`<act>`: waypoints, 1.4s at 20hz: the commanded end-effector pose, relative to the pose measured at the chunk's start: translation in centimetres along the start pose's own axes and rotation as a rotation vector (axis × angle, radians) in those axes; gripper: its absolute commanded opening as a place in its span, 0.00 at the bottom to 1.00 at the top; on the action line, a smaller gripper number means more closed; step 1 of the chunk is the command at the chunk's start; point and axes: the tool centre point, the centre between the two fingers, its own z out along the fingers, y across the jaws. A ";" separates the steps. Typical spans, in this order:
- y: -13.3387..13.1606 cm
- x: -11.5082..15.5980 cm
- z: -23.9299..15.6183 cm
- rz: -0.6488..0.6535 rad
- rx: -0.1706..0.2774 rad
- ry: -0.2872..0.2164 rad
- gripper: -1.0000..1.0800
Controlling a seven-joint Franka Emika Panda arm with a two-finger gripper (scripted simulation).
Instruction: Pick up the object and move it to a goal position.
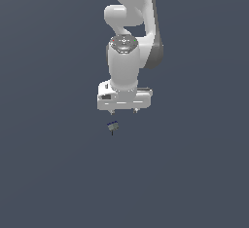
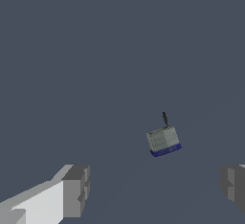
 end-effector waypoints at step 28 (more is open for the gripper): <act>5.0 -1.0 10.9 -0.275 0.009 -0.029 0.96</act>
